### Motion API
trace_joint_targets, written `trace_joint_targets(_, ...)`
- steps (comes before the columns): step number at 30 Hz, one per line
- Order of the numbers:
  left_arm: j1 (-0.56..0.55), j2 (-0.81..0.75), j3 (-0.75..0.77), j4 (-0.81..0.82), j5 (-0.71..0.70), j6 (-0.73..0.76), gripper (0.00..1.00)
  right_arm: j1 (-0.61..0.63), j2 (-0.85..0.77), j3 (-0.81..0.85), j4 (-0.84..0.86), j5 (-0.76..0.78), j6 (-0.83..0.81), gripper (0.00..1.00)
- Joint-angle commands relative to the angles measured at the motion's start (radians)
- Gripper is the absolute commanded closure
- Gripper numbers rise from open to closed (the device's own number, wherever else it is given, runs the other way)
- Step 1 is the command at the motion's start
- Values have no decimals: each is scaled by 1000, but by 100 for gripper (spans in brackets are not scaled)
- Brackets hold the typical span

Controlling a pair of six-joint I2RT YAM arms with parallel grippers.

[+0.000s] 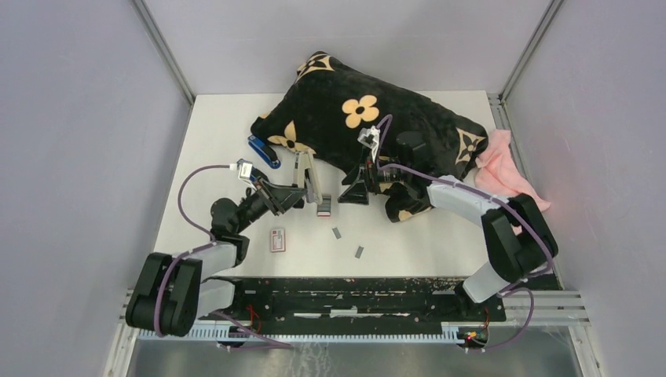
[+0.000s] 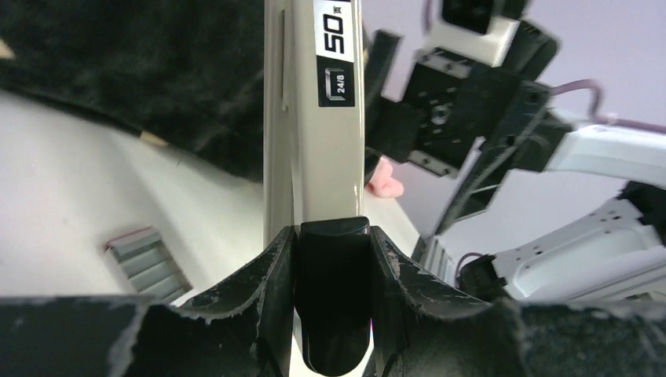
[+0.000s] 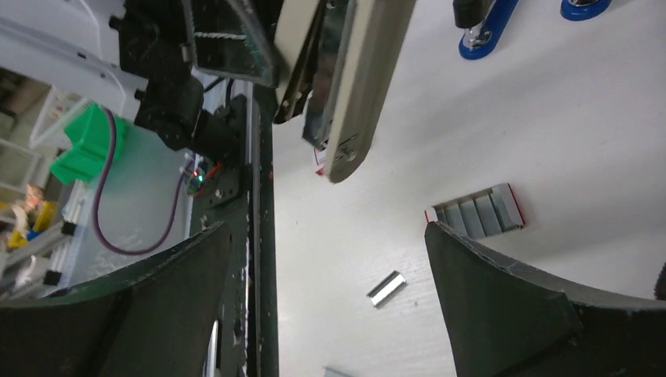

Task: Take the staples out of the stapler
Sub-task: Unload the staple at the center of the board.

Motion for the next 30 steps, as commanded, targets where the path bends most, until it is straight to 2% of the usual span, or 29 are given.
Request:
trace_joint_targets(1,-7,98,77,418,44,-187,97,3,99,-16,487,29,354,0)
trace_joint_targets(3,-18,160,89,524,55,-259,97,10,136,-19,596,28,441,0)
trace_joint_targets(5,-32,210,107,578,64,-300,97,22,153,-15,635,19,473,1)
trace_joint_targets(10,-81,228,142,579,75,-292,97,60,148,-2,539,16,402,0)
trace_joint_targets(13,-99,225,162,579,79,-303,97,75,154,4,550,-9,413,0)
trace_joint_targets(21,-113,222,192,579,107,-329,97,90,134,-14,692,-83,507,15)
trace_joint_targets(24,-114,217,197,581,112,-336,97,90,122,-9,725,-93,544,26)
trace_joint_targets(28,-118,222,205,580,118,-343,97,90,113,-2,728,-110,554,57)
trace_joint_targets(30,-121,228,208,578,120,-346,93,90,112,1,716,-112,552,73)
